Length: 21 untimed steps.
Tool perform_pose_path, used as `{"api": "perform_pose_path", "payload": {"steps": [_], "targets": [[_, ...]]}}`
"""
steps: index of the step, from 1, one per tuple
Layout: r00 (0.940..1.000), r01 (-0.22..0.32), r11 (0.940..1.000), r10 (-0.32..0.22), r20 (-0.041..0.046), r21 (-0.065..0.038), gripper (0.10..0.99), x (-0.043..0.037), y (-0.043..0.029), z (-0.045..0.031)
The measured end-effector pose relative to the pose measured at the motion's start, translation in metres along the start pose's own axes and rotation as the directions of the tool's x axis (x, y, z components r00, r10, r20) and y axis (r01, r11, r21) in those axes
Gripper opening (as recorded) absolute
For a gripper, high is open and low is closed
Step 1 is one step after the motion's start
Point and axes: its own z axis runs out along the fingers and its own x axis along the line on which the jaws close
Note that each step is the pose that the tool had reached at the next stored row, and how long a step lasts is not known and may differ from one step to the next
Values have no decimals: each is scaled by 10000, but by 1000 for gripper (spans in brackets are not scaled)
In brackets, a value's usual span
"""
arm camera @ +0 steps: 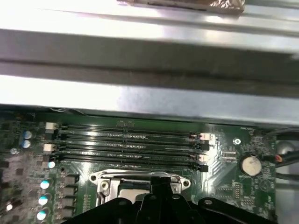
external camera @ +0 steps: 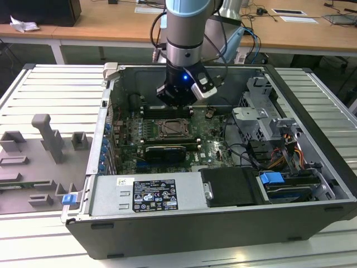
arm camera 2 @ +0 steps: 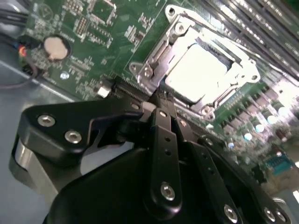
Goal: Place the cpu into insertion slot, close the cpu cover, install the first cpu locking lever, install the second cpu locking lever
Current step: 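Install the second cpu locking lever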
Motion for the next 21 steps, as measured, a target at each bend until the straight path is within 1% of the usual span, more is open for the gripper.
{"api": "perform_pose_path", "payload": {"steps": [1, 2, 3, 4, 5, 6, 7, 15, 18, 21], "targets": [[10000, 0, 10000, 0, 0, 0, 106, -1, 3, -28], [10000, 3, 10000, -3, 0, -3, 106, -2, 1, -40], [10000, 0, 10000, 0, 1, -2, 106, 4, -80, -47], [10000, 1, 10000, -1, -1, 0, 106, 11, -186, -48], [10000, 0, 10000, 0, -4, -1, 106, 15, -234, -50], [10000, -6, 10000, 6, -54, -3, 106, 17, -273, -53], [10000, -6, 10000, 6, -62, -4, 106, 19, -296, -54], [10000, -5, 10000, 5, -62, -4, 106, 22, -340, -59], [10000, -5, 10000, 5, -62, -4, 106, 25, -393, -64], [10000, -6, 10000, 6, -62, -5, 106, 27, -419, -67]]}}
